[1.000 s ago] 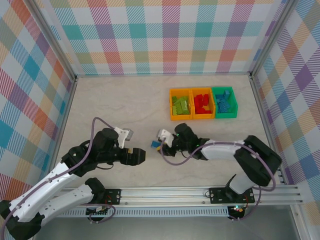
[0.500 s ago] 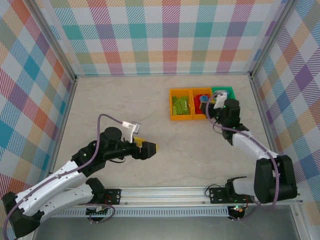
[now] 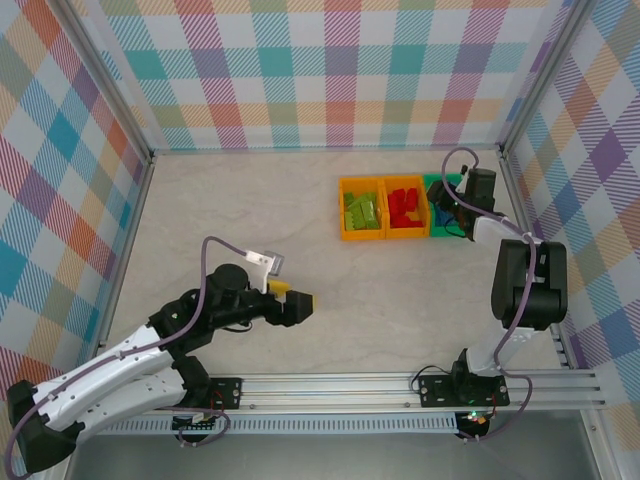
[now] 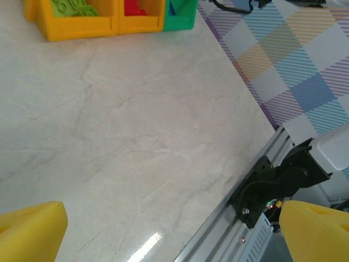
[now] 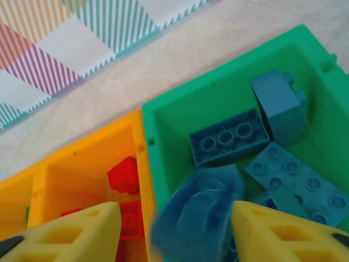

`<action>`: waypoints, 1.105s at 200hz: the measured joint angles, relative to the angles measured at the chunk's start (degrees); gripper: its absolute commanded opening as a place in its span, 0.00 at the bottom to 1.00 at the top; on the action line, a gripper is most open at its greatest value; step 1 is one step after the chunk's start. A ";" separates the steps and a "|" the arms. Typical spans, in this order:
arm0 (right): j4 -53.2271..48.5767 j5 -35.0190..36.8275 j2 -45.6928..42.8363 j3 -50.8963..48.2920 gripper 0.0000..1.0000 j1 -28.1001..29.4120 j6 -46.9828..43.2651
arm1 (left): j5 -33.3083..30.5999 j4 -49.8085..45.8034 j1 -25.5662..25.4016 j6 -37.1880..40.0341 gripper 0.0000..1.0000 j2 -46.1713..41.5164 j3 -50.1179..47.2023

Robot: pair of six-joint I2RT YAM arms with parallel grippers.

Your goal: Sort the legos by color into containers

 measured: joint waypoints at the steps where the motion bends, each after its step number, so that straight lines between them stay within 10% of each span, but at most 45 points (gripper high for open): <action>1: -0.04 0.02 -0.02 0.00 0.63 0.00 0.04 | -0.26 -0.04 0.00 0.07 1.00 -0.11 0.00; 38: -0.66 -1.90 -5.46 -3.10 0.80 -0.20 1.86 | -8.28 -2.34 0.00 1.44 1.00 -0.74 0.00; 46: -0.68 -2.58 -8.79 -5.51 1.00 -0.20 2.49 | -11.67 -3.37 -0.02 1.55 1.00 -0.63 0.00; 120: -7.06 5.42 -34.01 -23.63 1.00 0.28 -2.08 | -46.40 6.25 4.33 17.16 1.00 3.63 -10.95; 221: 29.29 11.30 -11.91 -35.45 1.00 3.34 -17.55 | -31.63 37.38 37.97 28.30 1.00 26.34 -14.64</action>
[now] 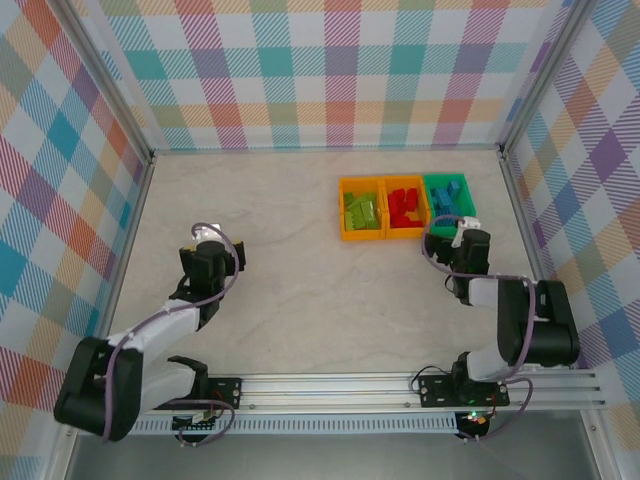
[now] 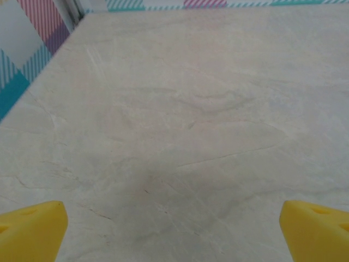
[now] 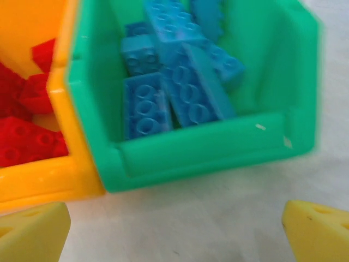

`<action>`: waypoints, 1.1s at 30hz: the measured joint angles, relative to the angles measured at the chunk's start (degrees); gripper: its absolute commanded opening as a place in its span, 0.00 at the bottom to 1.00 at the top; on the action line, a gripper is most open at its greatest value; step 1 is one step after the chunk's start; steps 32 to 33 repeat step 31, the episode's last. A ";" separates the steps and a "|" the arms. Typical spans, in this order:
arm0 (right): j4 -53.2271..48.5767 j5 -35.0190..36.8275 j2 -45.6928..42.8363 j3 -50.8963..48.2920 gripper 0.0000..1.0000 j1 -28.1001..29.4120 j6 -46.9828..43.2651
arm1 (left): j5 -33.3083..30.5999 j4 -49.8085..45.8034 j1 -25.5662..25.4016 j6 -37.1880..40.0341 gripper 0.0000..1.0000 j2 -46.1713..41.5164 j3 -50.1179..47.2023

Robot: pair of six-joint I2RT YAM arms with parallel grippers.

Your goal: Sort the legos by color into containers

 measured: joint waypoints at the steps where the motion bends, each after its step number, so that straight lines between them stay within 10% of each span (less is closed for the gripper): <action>1: 2.80 -0.07 1.31 -0.44 1.00 0.76 -0.90 | 1.84 1.79 1.51 -0.11 1.00 1.99 -0.20; 11: 9.03 -2.47 2.73 -1.09 1.00 1.38 -4.13 | 16.28 17.70 9.33 0.59 1.00 22.05 2.10; 33: 10.84 -2.69 2.73 -1.09 1.00 1.60 -5.29 | 18.67 21.84 9.33 1.20 1.00 22.18 2.10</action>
